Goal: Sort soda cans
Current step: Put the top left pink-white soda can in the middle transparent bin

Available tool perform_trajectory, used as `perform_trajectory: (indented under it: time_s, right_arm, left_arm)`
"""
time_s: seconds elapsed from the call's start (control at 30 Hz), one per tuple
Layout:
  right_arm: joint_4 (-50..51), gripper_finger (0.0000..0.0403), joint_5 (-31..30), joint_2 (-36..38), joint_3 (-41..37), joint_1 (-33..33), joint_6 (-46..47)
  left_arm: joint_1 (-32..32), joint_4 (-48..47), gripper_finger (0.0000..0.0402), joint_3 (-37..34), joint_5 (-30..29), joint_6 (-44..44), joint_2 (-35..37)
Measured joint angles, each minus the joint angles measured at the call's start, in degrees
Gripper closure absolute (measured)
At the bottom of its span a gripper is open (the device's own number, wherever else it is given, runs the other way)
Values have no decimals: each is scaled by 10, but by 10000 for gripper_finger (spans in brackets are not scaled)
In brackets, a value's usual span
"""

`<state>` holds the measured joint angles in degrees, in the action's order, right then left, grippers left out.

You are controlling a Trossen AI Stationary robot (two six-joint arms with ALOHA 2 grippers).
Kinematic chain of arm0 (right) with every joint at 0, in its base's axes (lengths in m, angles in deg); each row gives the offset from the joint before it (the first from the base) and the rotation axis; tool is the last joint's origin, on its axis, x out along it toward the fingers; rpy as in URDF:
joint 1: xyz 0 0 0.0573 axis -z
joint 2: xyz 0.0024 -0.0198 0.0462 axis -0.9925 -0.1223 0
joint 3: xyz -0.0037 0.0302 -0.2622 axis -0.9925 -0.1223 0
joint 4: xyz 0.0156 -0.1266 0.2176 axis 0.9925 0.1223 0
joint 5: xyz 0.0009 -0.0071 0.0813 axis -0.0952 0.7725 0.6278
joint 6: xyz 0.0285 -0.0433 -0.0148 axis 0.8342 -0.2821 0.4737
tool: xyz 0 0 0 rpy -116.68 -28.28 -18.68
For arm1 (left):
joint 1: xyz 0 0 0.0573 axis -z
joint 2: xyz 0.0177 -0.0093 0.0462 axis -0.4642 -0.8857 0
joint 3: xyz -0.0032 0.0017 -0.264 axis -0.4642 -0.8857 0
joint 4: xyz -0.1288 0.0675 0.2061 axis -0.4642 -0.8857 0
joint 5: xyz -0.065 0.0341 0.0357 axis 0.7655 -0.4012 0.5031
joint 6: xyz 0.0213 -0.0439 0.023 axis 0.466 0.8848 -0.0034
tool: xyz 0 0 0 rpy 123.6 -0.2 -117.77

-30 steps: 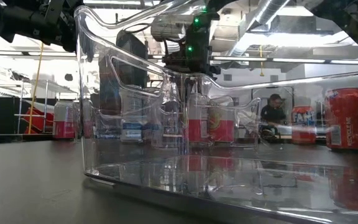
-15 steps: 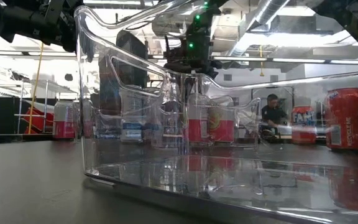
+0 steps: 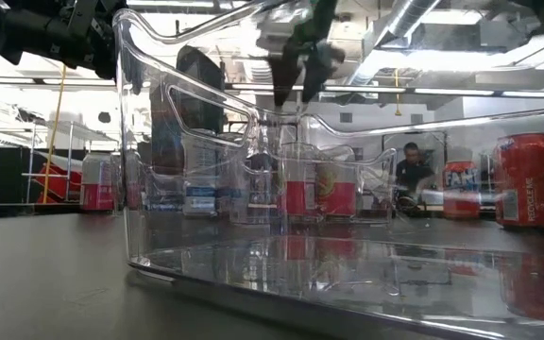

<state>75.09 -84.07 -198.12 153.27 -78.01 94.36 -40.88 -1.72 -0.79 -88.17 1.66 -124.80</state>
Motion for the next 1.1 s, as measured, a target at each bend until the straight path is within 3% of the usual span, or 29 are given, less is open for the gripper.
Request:
perform_trajectory:
  time_s: [0.43,0.83,1.0,1.1]
  right_arm:
    - [147,3,-76,28,0,-65,113]
    - [202,3,-146,33,-1,-133,181]
    - [201,3,-174,58,-3,-185,203]
    - [190,7,-175,95,-47,-218,227]
  left_arm:
    - [0,-1,401,0,0,0,0]
    - [0,-1,401,0,0,3,0]
    - [0,-1,401,0,-7,5,0]
    - [0,0,401,0,-13,5,0]
